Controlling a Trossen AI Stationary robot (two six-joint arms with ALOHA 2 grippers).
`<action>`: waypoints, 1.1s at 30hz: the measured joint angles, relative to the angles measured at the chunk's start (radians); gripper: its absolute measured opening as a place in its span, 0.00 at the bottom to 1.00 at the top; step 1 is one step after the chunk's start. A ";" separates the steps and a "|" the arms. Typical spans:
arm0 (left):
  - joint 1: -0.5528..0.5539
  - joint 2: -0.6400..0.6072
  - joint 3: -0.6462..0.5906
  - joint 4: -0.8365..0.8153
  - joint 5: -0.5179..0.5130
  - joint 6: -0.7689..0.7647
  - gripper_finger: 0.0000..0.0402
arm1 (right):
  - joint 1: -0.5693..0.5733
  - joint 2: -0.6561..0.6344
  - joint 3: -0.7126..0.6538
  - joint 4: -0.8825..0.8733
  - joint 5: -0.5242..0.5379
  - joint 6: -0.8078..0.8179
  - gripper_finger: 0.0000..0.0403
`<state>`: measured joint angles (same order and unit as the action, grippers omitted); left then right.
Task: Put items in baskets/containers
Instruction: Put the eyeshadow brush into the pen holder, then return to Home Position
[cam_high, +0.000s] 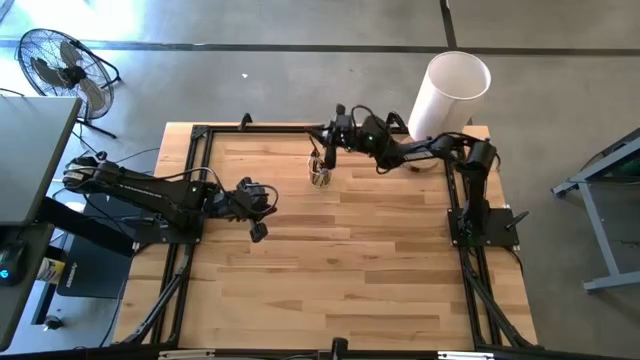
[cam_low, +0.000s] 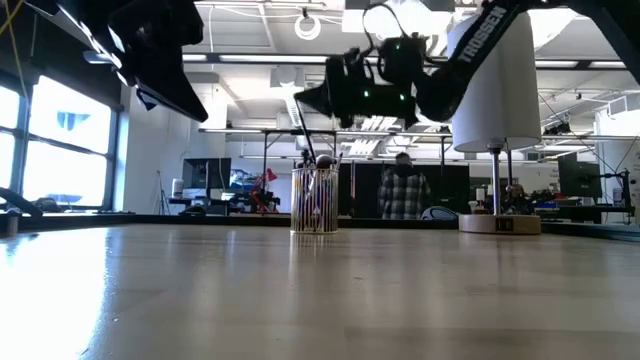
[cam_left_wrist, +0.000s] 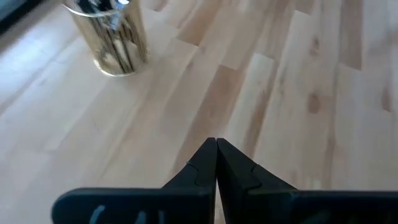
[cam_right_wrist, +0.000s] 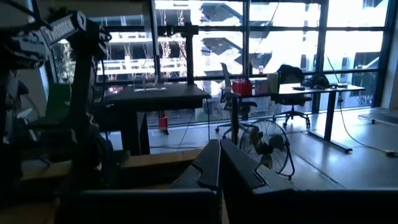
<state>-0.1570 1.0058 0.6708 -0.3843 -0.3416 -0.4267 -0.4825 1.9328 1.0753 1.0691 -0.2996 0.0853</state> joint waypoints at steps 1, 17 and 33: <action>0.000 0.000 0.000 -0.001 0.016 0.000 0.00 | -0.002 0.010 -0.016 0.002 -0.002 0.000 0.00; 0.013 0.000 0.000 -0.010 0.071 0.024 0.00 | 0.007 -0.056 -0.207 -0.213 -0.097 -0.107 0.06; 0.368 -0.155 -0.171 0.341 0.495 0.532 0.00 | 0.194 -0.549 -0.172 -0.931 0.405 -0.265 0.21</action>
<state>0.2114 0.8509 0.5000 -0.0431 0.1534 0.1049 -0.2887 1.3834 0.9038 0.1381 0.1057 -0.1800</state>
